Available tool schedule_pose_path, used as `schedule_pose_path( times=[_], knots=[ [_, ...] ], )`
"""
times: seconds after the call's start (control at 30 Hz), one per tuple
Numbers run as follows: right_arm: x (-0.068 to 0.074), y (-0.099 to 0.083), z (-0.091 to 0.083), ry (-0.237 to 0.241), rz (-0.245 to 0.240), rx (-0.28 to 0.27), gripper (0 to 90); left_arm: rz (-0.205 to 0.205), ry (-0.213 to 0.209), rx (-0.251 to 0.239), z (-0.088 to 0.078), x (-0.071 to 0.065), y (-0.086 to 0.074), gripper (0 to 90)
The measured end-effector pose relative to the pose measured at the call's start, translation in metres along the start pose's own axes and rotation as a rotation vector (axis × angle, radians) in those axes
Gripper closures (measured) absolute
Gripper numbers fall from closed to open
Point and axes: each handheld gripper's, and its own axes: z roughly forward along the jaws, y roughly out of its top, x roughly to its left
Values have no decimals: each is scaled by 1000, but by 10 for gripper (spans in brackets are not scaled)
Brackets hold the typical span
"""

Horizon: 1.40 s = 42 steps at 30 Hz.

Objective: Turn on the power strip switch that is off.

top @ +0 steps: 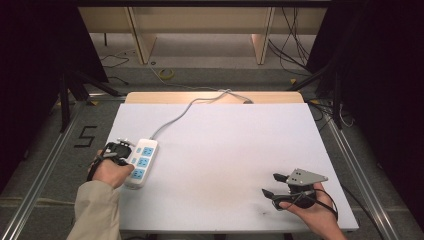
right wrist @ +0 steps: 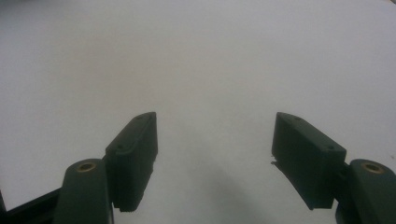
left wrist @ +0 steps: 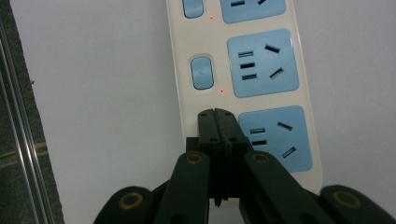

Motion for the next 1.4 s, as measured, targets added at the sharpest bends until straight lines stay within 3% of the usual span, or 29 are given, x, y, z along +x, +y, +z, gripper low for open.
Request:
schedule_pose_path(
  times=[0.83, 1.07, 1.4],
  knots=[
    [0, 0, 0, 2, 0, -3, 322, 26, -9, -36, -1, 1, -1, 897],
    [0, 0, 0, 3, 0, -4, 323, 46, -3, -70, -5, -2, 0, 896],
    [0, 0, -1, 2, 1, -6, 323, 85, -19, -167, -13, -9, 3, 895]
  ],
)
